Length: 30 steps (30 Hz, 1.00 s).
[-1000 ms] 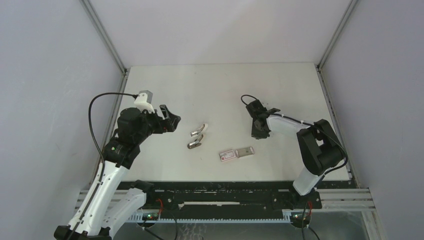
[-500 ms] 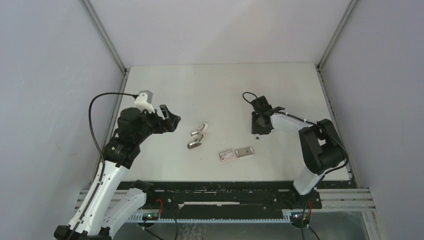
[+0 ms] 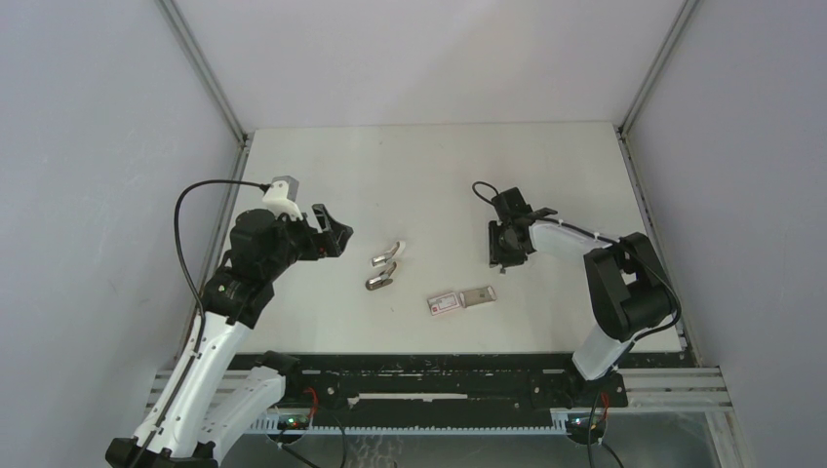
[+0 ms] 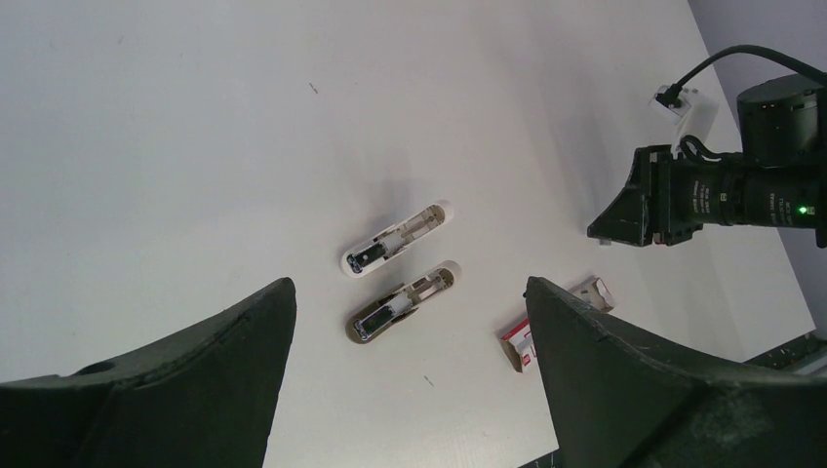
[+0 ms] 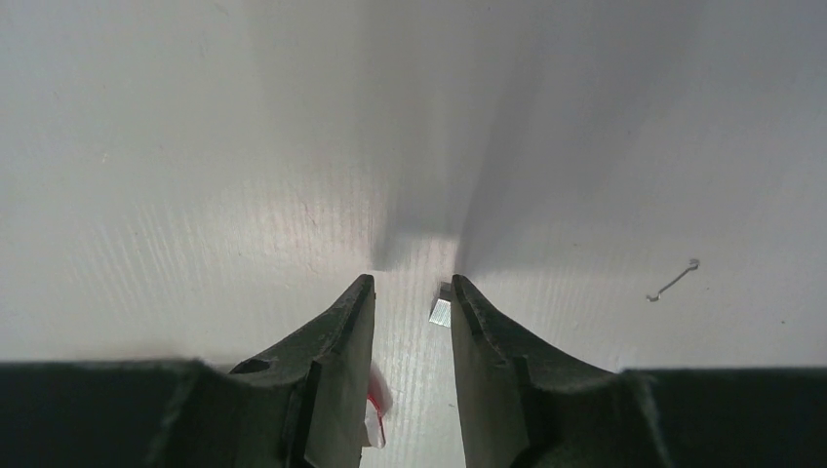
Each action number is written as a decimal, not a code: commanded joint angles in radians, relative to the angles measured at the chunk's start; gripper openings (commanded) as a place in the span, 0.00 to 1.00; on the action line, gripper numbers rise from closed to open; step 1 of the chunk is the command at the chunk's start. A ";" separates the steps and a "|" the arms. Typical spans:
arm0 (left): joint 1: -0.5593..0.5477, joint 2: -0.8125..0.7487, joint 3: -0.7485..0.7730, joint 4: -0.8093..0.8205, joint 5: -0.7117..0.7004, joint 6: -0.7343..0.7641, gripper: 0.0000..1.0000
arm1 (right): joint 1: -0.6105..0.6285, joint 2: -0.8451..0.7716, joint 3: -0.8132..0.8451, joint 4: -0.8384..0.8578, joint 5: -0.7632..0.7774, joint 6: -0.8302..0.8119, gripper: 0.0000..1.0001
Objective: Load the staples into the stapler
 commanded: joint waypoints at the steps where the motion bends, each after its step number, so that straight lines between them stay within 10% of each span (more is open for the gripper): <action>1: 0.008 -0.004 -0.011 0.033 0.016 -0.003 0.91 | 0.015 -0.061 -0.016 -0.047 0.019 0.019 0.34; 30: 0.009 -0.003 -0.012 0.033 0.015 -0.004 0.91 | 0.097 -0.074 -0.027 -0.117 0.110 -0.092 0.35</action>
